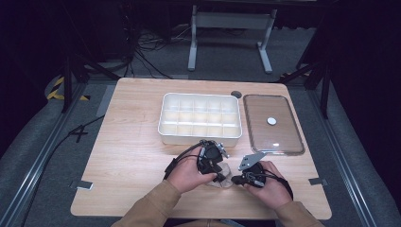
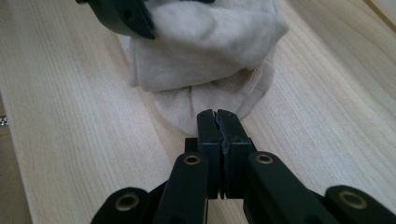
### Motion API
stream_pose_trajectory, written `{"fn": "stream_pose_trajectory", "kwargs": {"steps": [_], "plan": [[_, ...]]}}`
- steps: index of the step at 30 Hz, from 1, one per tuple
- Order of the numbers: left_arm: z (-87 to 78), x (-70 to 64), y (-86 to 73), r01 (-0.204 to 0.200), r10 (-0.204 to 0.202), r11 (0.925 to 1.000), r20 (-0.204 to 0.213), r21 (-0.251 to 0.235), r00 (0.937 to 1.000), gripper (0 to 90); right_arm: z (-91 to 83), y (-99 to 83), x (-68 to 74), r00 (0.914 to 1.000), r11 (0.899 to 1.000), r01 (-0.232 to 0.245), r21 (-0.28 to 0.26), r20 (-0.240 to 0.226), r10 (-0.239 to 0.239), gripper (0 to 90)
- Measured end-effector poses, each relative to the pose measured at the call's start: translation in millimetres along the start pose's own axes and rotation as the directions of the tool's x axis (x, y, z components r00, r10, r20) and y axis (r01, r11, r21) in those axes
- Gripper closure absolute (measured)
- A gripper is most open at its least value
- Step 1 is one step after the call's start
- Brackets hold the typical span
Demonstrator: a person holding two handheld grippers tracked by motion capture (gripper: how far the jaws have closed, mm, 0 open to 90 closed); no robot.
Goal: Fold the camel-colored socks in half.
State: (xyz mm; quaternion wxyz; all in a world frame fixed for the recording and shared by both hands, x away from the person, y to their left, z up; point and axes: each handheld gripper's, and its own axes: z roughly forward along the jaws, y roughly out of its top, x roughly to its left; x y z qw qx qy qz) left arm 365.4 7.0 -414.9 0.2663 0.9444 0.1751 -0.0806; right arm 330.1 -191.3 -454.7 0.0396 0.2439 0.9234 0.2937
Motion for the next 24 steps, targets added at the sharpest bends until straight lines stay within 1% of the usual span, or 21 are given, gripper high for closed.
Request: {"fn": "stream_pose_trajectory", "kwargs": {"steps": [2, 5, 6, 7, 9, 11, 12, 13, 14, 17, 18, 19, 20, 21, 24], "plan": [[-4.6, -0.3, -1.1, -0.005, 0.005, 0.9999, 0.004, -0.012, 1.0000, 58.4, -2.9, -0.5, 0.3, 1.0000, 1.000, 0.001, -0.005, 0.002, -0.001, 89.1], [-12.1, 0.2, -5.0, -0.001, 0.001, 0.9996, -0.006, -0.028, 1.0000, 59.1, -8.0, -1.5, 0.0, 1.0000, 1.000, 0.001, -0.014, 0.008, -0.001, 89.1], [-14.3, 0.7, -6.8, 0.005, -0.005, 0.9996, -0.006, -0.029, 1.0000, 60.3, -10.3, -1.7, -0.1, 0.9999, 1.000, 0.000, -0.014, 0.011, 0.000, 89.1], [-16.1, 2.1, -8.8, 0.001, -0.001, 0.9996, -0.006, -0.028, 1.0000, 62.4, -12.9, -1.9, -0.3, 0.9999, 1.000, -0.001, -0.017, 0.015, 0.001, 89.2], [-18.6, 3.8, -14.7, 0.006, -0.006, 0.9999, -0.015, -0.013, 0.9999, 67.4, -19.8, -2.1, -1.2, 0.9998, 1.000, -0.002, -0.023, 0.022, 0.002, 89.2], [-19.1, 5.0, -19.2, 0.006, -0.006, 1.0000, -0.027, -0.003, 0.9996, 72.3, -29.1, -1.3, -1.8, 0.9994, 0.999, -0.003, -0.047, 0.034, 0.004, 89.3], [-19.4, 6.1, -21.3, 0.002, -0.002, 1.0000, -0.029, 0.006, 0.9996, 75.0, -35.5, 1.2, -1.0, 0.9992, 0.998, 0.002, -0.069, 0.039, 0.001, 89.3], [-18.9, 6.5, -23.5, 0.007, -0.006, 1.0000, -0.028, 0.006, 0.9996, 75.0, -35.5, 1.2, -1.0, 0.9992, 0.998, 0.002, -0.069, 0.039, 0.001, 89.3], [-18.3, 6.8, -25.3, 0.011, -0.011, 0.9999, -0.029, 0.004, 0.9995, 76.0, -38.6, 3.3, -0.1, 0.9992, 0.997, 0.005, -0.083, 0.039, -0.002, 89.3], [-15.1, 8.8, -28.3, 0.003, -0.003, 0.9999, -0.031, 0.014, 0.9995, 78.3, -43.0, 11.2, 4.2, 0.9995, 0.992, 0.016, -0.127, 0.031, -0.012, 89.4], [-13.1, 8.5, -28.9, 0.006, -0.005, 0.9999, -0.030, 0.015, 0.9995, 78.7, -42.4, 14.8, 6.4, 0.9996, 0.990, 0.020, -0.142, 0.022, -0.017, 89.4], [-12.1, 8.7, -29.0, 0.000, 0.001, 0.9997, -0.031, 0.024, 0.9995, 79.3, -39.3, 19.7, 9.4, 0.9996, 0.987, 0.028, -0.157, 0.009, -0.026, 89.4], [-7.9, 7.7, -29.8, 0.002, -0.001, 0.9996, -0.022, 0.029, 0.9997, 79.4, -37.1, 22.3, 11.4, 0.9995, 0.986, 0.030, -0.161, 0.004, -0.030, 89.5], [-7.9, 7.7, -29.8, 0.002, -0.001, 0.9996, -0.022, 0.029, 0.9997, 79.4, -37.1, 22.3, 11.4, 0.9995, 0.986, 0.030, -0.161, 0.004, -0.030, 89.5], [-0.6, 6.2, -29.9, -0.006, 0.006, 0.9980, -0.007, 0.063, 1.0000, 79.4, -30.8, 29.0, 16.2, 0.9985, 0.982, 0.033, -0.187, -0.036, -0.041, 89.4]]}}
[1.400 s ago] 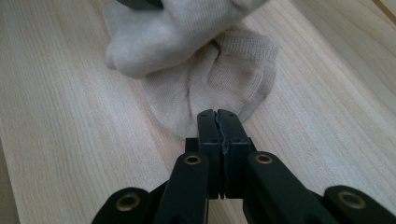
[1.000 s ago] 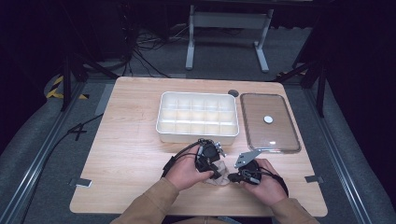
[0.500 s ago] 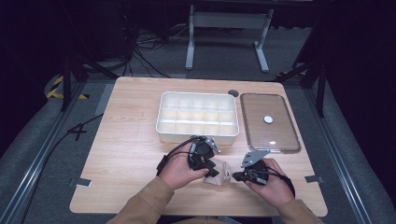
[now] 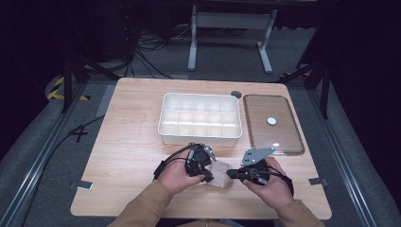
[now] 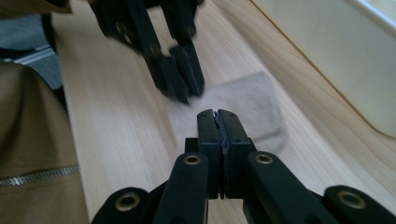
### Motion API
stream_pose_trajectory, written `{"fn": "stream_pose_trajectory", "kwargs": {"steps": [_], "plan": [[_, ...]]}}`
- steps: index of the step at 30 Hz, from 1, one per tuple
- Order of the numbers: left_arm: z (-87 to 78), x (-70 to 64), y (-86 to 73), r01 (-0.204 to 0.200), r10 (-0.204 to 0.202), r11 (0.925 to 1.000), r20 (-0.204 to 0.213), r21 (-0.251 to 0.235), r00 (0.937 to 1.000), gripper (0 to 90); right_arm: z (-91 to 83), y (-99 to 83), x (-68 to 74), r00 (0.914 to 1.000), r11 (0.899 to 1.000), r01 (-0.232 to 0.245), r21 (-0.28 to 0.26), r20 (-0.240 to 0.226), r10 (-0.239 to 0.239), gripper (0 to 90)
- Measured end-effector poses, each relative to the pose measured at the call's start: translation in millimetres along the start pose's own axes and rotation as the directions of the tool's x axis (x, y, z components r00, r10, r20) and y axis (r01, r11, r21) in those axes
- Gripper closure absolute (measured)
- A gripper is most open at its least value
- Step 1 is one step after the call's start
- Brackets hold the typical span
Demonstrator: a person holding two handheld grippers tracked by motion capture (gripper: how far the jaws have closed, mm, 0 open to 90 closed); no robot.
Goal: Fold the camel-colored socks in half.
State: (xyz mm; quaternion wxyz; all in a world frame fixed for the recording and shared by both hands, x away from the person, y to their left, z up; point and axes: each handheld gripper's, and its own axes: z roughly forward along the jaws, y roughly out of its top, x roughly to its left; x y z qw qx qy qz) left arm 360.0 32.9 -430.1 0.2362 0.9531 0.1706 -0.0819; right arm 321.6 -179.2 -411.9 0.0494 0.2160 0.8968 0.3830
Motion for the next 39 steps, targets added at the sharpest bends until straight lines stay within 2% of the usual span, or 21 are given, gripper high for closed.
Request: {"fn": "stream_pose_trajectory", "kwargs": {"steps": [4, 11, 24, 33, 39], "plan": [[6.1, -1.9, 1.7, -0.005, 0.004, 0.9994, 0.017, 0.033, 0.9998, 79.6, 8.2, 0.6, 1.7, 0.9999, 1.000, -0.004, 0.011, -0.013, 0.004, 89.2], [8.1, -0.6, 3.4, -0.001, 0.000, 0.9993, 0.028, 0.039, 0.9996, 79.6, 11.9, -13.3, -7.6, 0.9989, 0.997, -0.038, 0.063, 0.031, 0.037, 89.1], [11.0, 0.1, 6.1, 0.000, -0.002, 0.9990, 0.032, 0.045, 0.9995, 79.4, 10.0, -25.8, -13.7, 0.9965, 0.995, -0.054, 0.080, 0.067, 0.048, 87.7], [12.2, -1.2, 7.2, 0.008, -0.010, 0.9987, 0.033, 0.050, 0.9994, 79.8, 20.7, -36.2, -19.5, 0.9958, 0.989, -0.074, 0.128, 0.064, 0.066, 87.5], [12.0, -1.4, 7.3, 0.004, -0.006, 0.9988, 0.032, 0.048, 0.9995, 79.3, 22.5, -39.4, -22.4, 0.9953, 0.989, -0.085, 0.125, 0.057, 0.078, 87.3]]}}
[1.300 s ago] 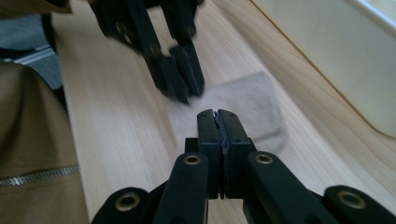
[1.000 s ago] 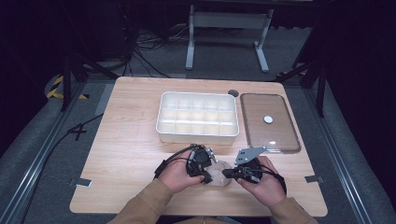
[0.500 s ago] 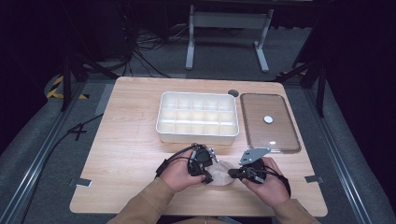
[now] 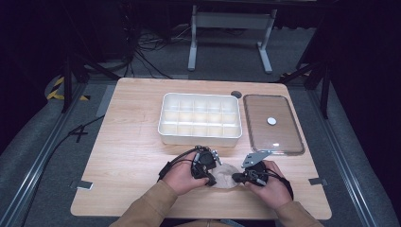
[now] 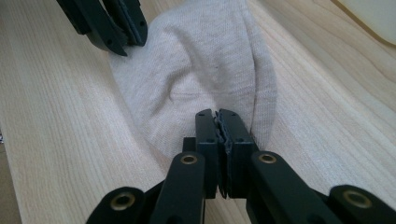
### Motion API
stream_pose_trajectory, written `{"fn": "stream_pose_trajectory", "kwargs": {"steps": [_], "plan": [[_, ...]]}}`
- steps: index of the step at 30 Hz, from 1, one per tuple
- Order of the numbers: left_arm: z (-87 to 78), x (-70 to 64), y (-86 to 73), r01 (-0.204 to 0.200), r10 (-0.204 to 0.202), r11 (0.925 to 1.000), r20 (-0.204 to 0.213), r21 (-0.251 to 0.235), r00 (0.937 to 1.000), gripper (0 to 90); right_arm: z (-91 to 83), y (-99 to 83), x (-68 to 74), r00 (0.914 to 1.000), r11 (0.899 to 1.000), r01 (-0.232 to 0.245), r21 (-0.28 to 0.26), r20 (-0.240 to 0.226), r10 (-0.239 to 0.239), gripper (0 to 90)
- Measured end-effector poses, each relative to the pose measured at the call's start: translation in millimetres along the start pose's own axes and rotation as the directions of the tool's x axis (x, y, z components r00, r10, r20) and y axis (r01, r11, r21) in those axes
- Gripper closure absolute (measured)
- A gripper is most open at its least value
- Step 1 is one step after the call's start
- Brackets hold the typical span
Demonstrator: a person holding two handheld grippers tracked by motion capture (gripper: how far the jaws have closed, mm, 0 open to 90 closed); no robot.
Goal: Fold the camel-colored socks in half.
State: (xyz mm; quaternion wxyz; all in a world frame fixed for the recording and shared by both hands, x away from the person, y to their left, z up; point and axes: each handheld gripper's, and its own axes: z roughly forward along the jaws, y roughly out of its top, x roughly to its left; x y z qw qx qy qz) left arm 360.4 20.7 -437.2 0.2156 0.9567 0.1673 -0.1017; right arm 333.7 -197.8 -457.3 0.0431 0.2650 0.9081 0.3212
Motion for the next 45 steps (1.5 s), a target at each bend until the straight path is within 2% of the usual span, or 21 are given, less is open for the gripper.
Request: {"fn": "stream_pose_trajectory", "kwargs": {"steps": [4, 8, 11, 14, 16, 19, 20, 21, 23, 26, 37, 39, 42, 45], "plan": [[-3.8, -0.9, 0.2, -0.009, 0.009, 0.9998, 0.000, -0.020, 1.0000, 77.2, 0.0, -0.5, -0.9, 1.0000, 1.000, 0.001, -0.002, -0.001, -0.001, 87.3], [-15.3, -4.0, 2.6, -0.039, 0.039, 0.9962, -0.008, -0.078, 0.9992, 76.2, 0.1, 0.1, 0.5, 1.0000, 1.000, 0.008, 0.001, 0.004, -0.008, 87.2], [-22.7, -7.4, 9.0, -0.080, 0.076, 0.9876, -0.030, -0.135, 0.9966, 76.5, 0.1, 0.8, 0.7, 0.9999, 1.000, 0.014, 0.003, 0.006, -0.014, 87.1], [-18.9, -7.9, 15.3, -0.100, 0.092, 0.9826, -0.056, -0.156, 0.9942, 76.0, 0.0, 1.1, 1.1, 0.9999, 1.000, 0.011, 0.005, 0.008, -0.011, 87.1], [-13.6, -4.6, 18.6, -0.103, 0.093, 0.9835, -0.076, -0.148, 0.9928, 74.8, -0.1, 1.3, 1.8, 0.9999, 1.000, 0.007, 0.004, 0.009, -0.007, 87.1], [-8.3, -0.5, 20.0, -0.100, 0.090, 0.9857, -0.078, -0.136, 0.9929, 74.6, -0.3, 1.5, 2.3, 0.9998, 1.000, 0.013, 0.005, 0.015, -0.013, 87.1], [-5.3, 1.0, 19.8, -0.081, 0.072, 0.9885, -0.079, -0.127, 0.9943, 74.6, -0.4, 1.6, 2.8, 0.9998, 1.000, 0.013, 0.005, 0.015, -0.013, 87.1], [-1.6, 3.8, 19.6, -0.073, 0.064, 0.9923, -0.087, -0.100, 0.9941, 74.7, -0.7, 1.3, 3.1, 0.9998, 1.000, 0.013, 0.002, 0.013, -0.013, 87.0], [2.4, 6.1, 18.5, -0.056, 0.048, 0.9948, -0.087, -0.085, 0.9950, 74.9, -0.9, 1.0, 3.0, 0.9999, 1.000, 0.010, -0.002, 0.009, -0.010, 87.0], [5.9, 7.0, 18.0, -0.058, 0.053, 0.9971, -0.095, -0.049, 0.9940, 74.8, -1.6, 0.7, 2.7, 0.9999, 1.000, 0.014, -0.007, 0.009, -0.014, 86.7], [9.7, 8.3, 13.5, -0.042, 0.038, 0.9980, -0.087, -0.047, 0.9955, 74.9, 0.1, -5.6, -5.4, 0.9999, 1.000, -0.010, 0.003, 0.008, 0.010, 86.4], [9.7, 7.8, 13.8, -0.047, 0.042, 0.9978, -0.090, -0.048, 0.9951, 74.7, -0.5, -5.8, -6.0, 0.9999, 1.000, -0.011, 0.006, 0.004, 0.011, 86.0], [9.9, 6.6, 13.8, -0.043, 0.038, 0.9978, -0.096, -0.050, 0.9946, 74.3, -4.0, -4.4, -6.1, 0.9997, 1.000, 0.003, 0.019, 0.022, -0.004, 86.4], [9.6, 6.5, 13.8, -0.044, 0.039, 0.9979, -0.104, -0.048, 0.9938, 74.2, -11.9, 0.3, -3.6, 0.9999, 1.000, 0.001, -0.019, 0.012, -0.001, 89.0]]}}
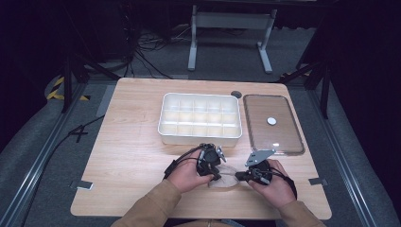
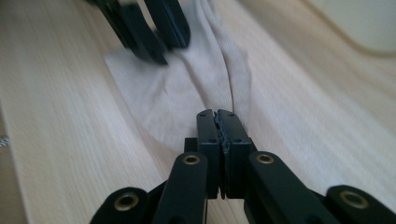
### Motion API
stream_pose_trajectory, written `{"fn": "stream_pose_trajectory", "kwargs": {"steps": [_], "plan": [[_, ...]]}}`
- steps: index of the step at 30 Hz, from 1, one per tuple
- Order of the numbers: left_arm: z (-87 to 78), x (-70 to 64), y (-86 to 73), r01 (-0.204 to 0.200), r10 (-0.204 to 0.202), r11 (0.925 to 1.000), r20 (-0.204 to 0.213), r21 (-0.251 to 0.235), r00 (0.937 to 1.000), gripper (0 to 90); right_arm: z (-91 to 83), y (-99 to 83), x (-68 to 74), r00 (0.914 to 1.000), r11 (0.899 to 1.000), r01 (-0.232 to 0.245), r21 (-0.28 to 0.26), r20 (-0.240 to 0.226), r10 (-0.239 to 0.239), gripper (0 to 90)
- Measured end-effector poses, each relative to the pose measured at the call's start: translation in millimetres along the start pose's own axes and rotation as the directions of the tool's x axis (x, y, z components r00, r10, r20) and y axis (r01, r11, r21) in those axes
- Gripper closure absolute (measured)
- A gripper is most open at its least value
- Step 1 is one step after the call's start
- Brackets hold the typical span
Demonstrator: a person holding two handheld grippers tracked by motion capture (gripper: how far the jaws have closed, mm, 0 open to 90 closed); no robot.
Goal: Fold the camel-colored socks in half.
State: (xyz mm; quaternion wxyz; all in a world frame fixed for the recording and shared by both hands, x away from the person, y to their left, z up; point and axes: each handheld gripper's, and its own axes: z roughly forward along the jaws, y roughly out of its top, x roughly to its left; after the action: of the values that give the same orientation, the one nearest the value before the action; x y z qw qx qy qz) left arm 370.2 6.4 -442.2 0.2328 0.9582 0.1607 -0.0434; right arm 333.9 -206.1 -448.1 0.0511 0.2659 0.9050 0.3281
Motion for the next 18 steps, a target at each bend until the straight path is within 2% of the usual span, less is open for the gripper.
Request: {"fn": "stream_pose_trajectory", "kwargs": {"steps": [4, 5, 10, 13, 18], "plan": [[-0.1, -0.7, -0.6, 0.007, -0.007, 1.0000, 0.001, -0.004, 1.0000, 73.9, -4.8, 10.5, 6.8, 0.9997, 0.997, 0.026, -0.070, 0.000, -0.026, 89.5], [0.2, -1.7, -1.4, 0.014, -0.014, 0.9999, -0.001, -0.008, 0.9999, 73.4, -0.5, 15.2, 9.4, 0.9991, 0.995, 0.042, -0.091, -0.005, -0.042, 89.5], [0.4, -2.0, -2.3, 0.008, -0.008, 0.9998, -0.005, -0.016, 1.0000, 73.1, 16.4, 19.6, 7.8, 0.9987, 0.994, 0.051, -0.100, 0.000, -0.051, 89.6], [0.0, -1.5, -2.6, -0.008, 0.008, 0.9999, -0.010, -0.013, 0.9999, 73.2, 24.1, 18.6, 0.7, 0.9989, 0.994, 0.035, -0.104, 0.034, -0.032, 89.7], [0.6, -1.7, -2.9, 0.005, -0.005, 0.9998, 0.000, -0.021, 1.0000, 73.1, 27.2, 9.9, -8.6, 0.9986, 0.995, 0.000, -0.096, 0.052, 0.005, 89.9]]}}
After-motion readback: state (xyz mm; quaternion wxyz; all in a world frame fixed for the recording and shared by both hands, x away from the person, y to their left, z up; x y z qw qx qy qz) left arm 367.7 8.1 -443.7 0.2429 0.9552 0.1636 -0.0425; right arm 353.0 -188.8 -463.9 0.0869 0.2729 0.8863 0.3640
